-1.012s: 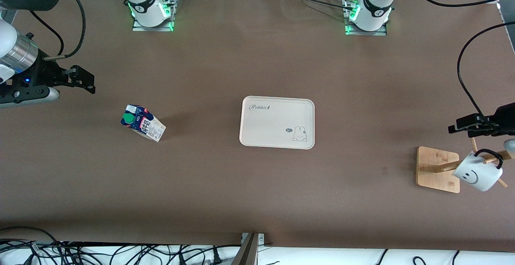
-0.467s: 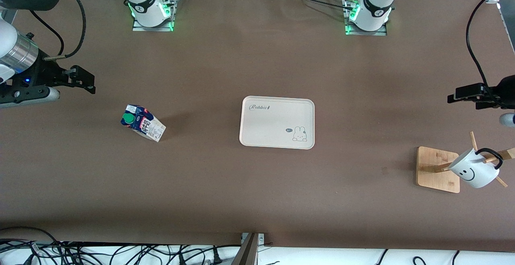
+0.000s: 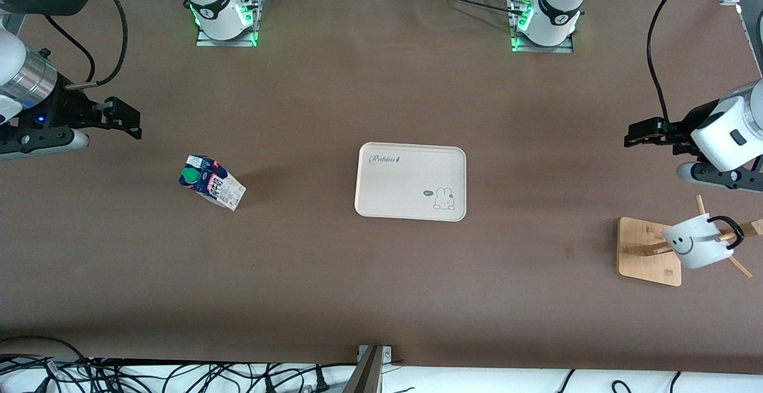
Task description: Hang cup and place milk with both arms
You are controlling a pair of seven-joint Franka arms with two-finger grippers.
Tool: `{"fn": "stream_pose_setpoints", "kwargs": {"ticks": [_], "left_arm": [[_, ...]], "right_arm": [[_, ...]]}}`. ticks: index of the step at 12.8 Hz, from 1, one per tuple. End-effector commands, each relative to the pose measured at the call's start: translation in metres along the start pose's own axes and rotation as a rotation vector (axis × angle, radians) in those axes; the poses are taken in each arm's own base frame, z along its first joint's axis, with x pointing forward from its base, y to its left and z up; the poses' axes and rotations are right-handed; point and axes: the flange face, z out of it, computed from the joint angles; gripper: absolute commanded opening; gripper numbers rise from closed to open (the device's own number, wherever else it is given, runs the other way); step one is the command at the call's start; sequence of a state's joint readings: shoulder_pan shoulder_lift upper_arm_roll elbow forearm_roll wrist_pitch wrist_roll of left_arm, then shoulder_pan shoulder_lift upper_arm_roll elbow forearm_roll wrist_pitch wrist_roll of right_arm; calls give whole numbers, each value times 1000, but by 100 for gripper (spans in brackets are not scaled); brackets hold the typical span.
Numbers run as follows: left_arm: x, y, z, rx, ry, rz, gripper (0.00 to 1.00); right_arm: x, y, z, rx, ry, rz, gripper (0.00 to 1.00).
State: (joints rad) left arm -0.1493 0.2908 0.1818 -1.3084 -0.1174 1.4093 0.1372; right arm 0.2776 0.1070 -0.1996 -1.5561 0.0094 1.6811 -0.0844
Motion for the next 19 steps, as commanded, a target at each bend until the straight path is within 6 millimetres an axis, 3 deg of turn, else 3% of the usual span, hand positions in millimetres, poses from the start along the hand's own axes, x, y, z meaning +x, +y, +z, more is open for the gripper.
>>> {"fn": "stream_pose_setpoints", "kwargs": {"ticks": [1, 2, 3, 4, 7, 10, 13, 17, 19], "left_arm": [[-17, -1, -25, 20, 27, -6, 100], [-20, -4, -29, 17, 33, -8, 100], [-39, -9, -58, 7, 80, -10, 100], [-48, -6, -71, 7, 103, -3, 100], [-50, 20, -70, 45, 83, 29, 100], [-55, -5, -71, 73, 63, -16, 100], [-76, -28, -62, 45, 111, -52, 100], [-87, -35, -55, 34, 95, -63, 100], [-95, -24, -51, 45, 83, -39, 100]], "right_arm": [[1, -1, -6, -13, 9, 1, 100], [1, -1, -6, -13, 9, 1, 100], [1, -2, -6, -13, 9, 0, 100], [1, -2, -6, -13, 9, 0, 100], [1, -1, -6, -13, 9, 3, 100], [1, -2, -6, -13, 9, 0, 100], [1, -2, -6, -13, 9, 1, 100], [1, -2, -6, -11, 10, 2, 100], [1, -2, -6, -11, 10, 0, 100]]}}
